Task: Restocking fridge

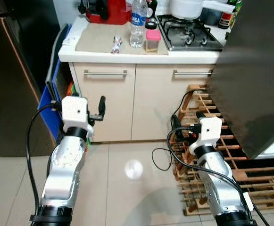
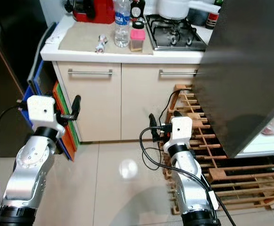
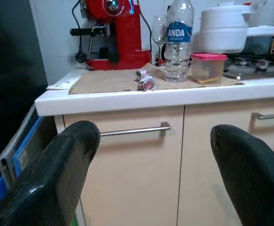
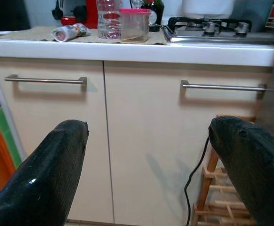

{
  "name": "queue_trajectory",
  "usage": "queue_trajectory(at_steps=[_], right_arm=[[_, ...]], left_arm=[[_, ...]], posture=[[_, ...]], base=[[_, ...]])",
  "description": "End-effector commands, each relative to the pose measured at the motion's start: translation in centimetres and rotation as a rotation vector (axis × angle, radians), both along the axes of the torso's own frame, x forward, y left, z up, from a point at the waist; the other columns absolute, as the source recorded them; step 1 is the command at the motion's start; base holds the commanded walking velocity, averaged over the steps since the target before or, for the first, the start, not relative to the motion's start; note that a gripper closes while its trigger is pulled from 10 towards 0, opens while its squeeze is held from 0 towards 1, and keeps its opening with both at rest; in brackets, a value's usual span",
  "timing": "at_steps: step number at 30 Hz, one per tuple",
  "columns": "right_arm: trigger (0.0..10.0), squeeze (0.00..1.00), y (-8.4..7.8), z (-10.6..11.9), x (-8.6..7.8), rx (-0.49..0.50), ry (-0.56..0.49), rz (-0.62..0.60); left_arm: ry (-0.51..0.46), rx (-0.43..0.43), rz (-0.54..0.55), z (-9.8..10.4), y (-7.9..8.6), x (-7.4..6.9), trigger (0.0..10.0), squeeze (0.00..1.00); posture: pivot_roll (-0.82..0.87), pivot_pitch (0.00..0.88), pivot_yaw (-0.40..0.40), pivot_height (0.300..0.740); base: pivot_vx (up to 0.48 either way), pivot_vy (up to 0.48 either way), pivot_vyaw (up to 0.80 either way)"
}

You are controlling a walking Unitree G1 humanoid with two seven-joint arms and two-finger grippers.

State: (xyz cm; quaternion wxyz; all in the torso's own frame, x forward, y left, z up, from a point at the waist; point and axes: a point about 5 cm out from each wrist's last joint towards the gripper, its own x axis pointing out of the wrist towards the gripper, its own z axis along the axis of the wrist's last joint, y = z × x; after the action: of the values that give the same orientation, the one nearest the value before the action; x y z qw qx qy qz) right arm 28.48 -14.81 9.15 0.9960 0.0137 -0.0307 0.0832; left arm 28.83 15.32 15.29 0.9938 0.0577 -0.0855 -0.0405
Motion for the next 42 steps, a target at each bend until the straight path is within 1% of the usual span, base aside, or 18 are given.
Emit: queue_trajectory(at_steps=[1,6,19,31,36,38,40,41,42], right_arm=[[10.0,0.0,-0.2,0.3,0.3,-0.003,-0.006,0.003],[10.0,0.0,-0.2,0.8,0.5,-0.018,-0.03,0.01],[10.0,0.0,0.1,0.3,0.7,-0.005,-0.02,0.014],[10.0,0.0,0.4,0.2,0.6,-0.003,-0.018,0.021],[10.0,0.0,0.1,0.3,0.9,-0.027,-0.01,-0.018],[10.0,0.0,0.3,0.9,1.6,-0.106,-0.031,-0.049],[10.0,0.0,0.2,1.5,2.1,-0.082,-0.037,-0.095],[10.0,1.0,0.3,2.2,2.4,-0.058,-0.057,-0.101],[10.0,1.0,0.4,3.0,2.5,-0.029,-0.083,-0.097]], left_arm=[[-0.009,0.004,0.008,0.1,0.2,0.0,10.0,0.0],[-0.021,0.0,0.007,0.3,0.0,0.1,10.0,0.0],[-0.043,0.018,-0.012,0.9,-0.1,0.5,10.0,0.0],[-0.048,0.018,-0.012,0.8,-0.2,0.3,10.0,0.0],[-0.045,0.018,-0.017,0.8,-0.4,0.3,10.0,0.0],[-0.044,0.02,-0.019,0.7,-0.4,0.2,10.0,0.0],[-0.039,0.015,-0.023,0.6,-0.4,0.1,10.0,0.0],[-0.04,0.002,-0.022,0.6,-0.3,0.0,10.0,0.0],[-0.037,-0.003,-0.02,0.5,-0.3,-0.1,10.0,0.0]], posture=[[0.04,0.0,-0.047,0.74],[0.04,0.0,-0.048,0.74],[0.04,0.0,-0.037,0.74],[0.04,0.0,-0.041,0.74],[0.04,0.0,-0.039,0.74],[0.04,0.0,-0.037,0.74],[0.04,0.0,-0.034,0.74],[0.04,0.0,-0.033,0.74],[0.04,0.0,-0.032,0.74]], base=[[0.461,0.0,0.0],[0.461,0.0,0.0],[0.461,0.0,0.0],[0.462,0.0,0.0],[0.461,0.0,0.0],[0.465,0.0,0.0],[0.461,0.0,0.0],[0.461,0.0,0.0],[0.0,0.0,0.0]])
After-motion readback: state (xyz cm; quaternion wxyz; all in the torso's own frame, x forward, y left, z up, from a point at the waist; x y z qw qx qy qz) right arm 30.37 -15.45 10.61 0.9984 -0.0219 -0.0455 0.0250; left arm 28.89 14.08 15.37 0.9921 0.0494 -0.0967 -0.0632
